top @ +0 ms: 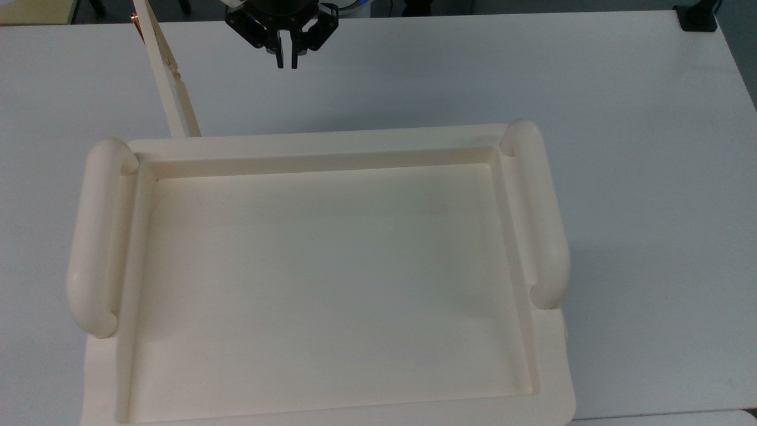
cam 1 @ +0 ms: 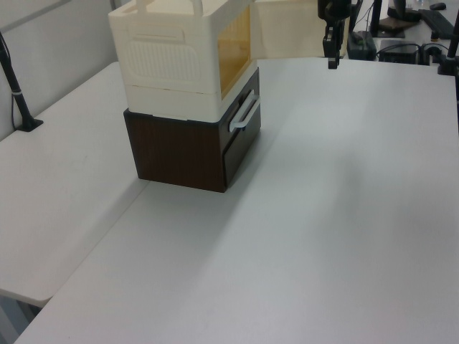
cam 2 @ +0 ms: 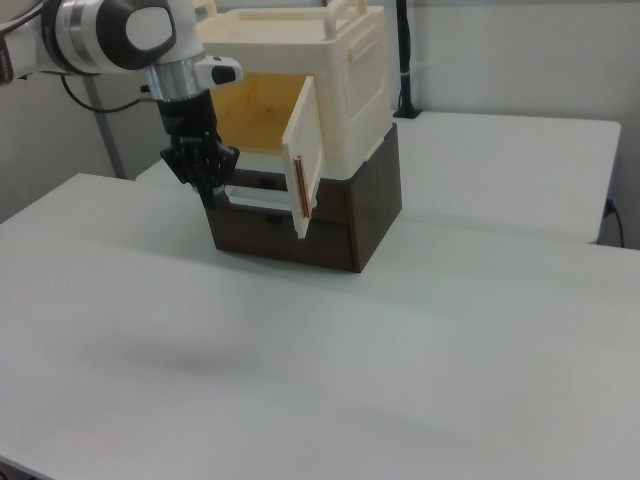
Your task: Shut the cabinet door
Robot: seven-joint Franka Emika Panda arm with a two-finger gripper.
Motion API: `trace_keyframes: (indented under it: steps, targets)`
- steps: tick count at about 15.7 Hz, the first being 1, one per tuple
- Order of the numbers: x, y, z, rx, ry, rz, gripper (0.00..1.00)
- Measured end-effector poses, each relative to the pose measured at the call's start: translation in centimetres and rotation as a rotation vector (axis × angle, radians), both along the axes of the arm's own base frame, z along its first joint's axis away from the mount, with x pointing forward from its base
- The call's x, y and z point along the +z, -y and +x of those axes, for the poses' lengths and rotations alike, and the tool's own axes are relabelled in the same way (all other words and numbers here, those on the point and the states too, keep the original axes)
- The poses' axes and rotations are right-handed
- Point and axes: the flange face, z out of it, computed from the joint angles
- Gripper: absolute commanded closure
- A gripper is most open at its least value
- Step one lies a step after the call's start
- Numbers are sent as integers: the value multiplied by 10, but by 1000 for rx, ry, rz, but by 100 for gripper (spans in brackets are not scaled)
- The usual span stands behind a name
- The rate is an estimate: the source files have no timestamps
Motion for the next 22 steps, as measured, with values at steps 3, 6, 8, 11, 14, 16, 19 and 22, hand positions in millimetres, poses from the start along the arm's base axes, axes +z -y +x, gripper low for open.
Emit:
trace_keyframes:
  steps: [3,6,8,11,14,16,19,22]
  targets:
    - [4,0,0,-1,8,0,100]
    - [27,3,-1,-5,53,2,100]
    - [55,10,-5,-16,110,3,100]
    - [100,30,-18,-52,195,2,100]
    - [136,59,-31,-102,268,-4,100]
    - [153,81,-37,-141,304,-11,100]
    - [165,127,-41,-219,369,-30,100]
    - [164,159,-38,-267,412,-48,100]
